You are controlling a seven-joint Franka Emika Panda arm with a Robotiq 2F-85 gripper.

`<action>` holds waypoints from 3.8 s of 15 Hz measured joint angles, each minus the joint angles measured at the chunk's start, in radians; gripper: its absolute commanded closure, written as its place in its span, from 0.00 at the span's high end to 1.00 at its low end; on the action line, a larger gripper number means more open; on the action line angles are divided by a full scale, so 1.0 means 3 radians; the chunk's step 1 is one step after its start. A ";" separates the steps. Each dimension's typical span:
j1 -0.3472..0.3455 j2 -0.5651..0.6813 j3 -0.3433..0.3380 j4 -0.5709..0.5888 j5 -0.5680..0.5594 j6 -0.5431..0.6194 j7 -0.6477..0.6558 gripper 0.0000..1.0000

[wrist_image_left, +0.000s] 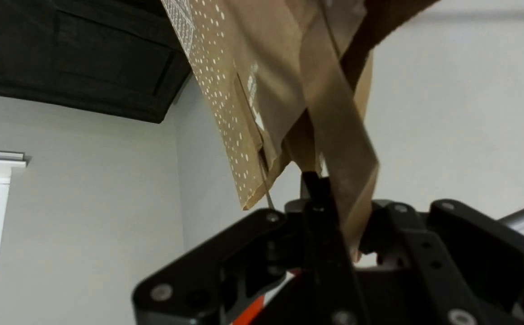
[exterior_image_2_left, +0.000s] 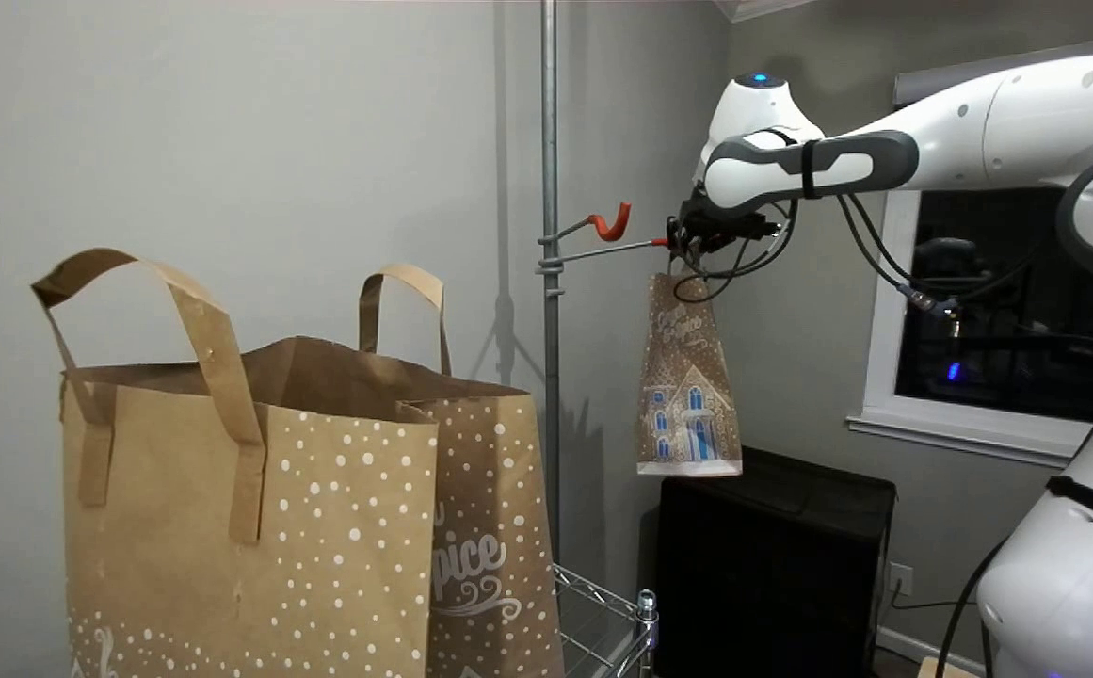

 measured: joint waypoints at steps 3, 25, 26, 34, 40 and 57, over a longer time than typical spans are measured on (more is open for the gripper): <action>0.0000 -0.0072 -0.0001 0.0003 -0.0014 0.0003 0.0000 0.01; -0.0069 -0.0269 0.0044 -0.0007 -0.0625 0.0017 0.0091 0.01; -0.0069 -0.0288 0.0044 -0.0007 -0.0627 0.0017 0.0091 0.01; -0.0042 -0.0361 0.0004 -0.0087 -0.0554 0.0046 0.0089 0.01; 0.0000 -0.0357 -0.0115 -0.0239 -0.0274 0.0333 -0.0027 0.01; -0.0190 -0.0483 -0.0095 -0.0357 -0.0284 0.0784 -0.0167 0.01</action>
